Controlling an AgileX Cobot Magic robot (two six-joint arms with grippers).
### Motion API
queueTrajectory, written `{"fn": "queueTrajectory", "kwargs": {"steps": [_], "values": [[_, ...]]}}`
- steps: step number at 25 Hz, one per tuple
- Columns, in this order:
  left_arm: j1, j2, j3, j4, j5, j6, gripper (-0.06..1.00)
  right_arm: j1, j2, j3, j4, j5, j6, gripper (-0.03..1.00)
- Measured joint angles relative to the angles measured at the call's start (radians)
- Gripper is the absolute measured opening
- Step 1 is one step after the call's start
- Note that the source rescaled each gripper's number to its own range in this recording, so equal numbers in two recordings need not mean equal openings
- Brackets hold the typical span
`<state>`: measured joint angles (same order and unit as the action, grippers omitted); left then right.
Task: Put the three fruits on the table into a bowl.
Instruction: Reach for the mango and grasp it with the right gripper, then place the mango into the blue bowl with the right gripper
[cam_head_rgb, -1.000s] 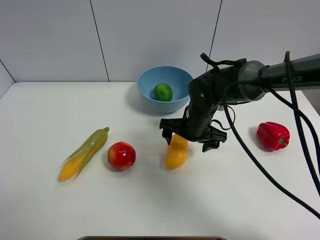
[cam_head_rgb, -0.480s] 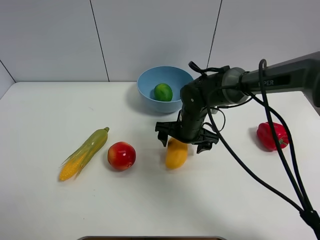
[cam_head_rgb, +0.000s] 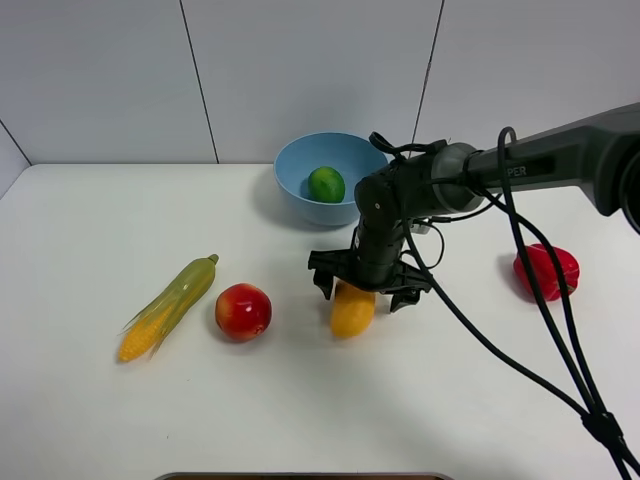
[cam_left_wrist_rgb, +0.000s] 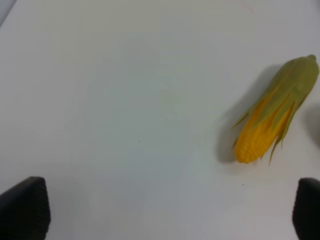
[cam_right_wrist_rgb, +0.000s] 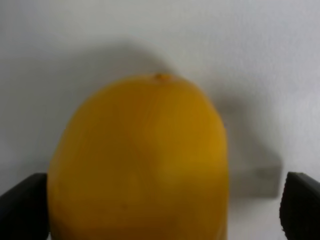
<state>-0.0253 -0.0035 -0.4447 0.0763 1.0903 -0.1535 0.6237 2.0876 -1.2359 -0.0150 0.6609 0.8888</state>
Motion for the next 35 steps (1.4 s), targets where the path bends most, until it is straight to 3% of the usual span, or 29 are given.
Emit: {"fn": "queueTrajectory", "kwargs": {"steps": [2, 4, 10, 26, 35], "values": [[0.000, 0.000, 0.000, 0.000, 0.000, 0.000, 1.00, 0.000, 0.000, 0.000, 0.001, -0.008, 0.000, 0.92], [0.000, 0.000, 0.000, 0.000, 0.000, 0.000, 1.00, 0.000, 0.000, 0.000, 0.002, -0.014, 0.000, 0.75], [0.000, 0.000, 0.000, 0.000, 0.000, 0.000, 1.00, 0.000, 0.000, 0.000, 0.002, -0.014, 0.000, 0.00], [0.000, 0.000, 0.000, 0.000, 0.000, 0.000, 1.00, 0.000, -0.015, 0.000, 0.000, -0.015, -0.030, 0.00], [0.000, 0.000, 0.000, 0.000, 0.000, 0.000, 1.00, 0.000, -0.180, 0.000, -0.043, -0.009, -0.072, 0.00]]}}
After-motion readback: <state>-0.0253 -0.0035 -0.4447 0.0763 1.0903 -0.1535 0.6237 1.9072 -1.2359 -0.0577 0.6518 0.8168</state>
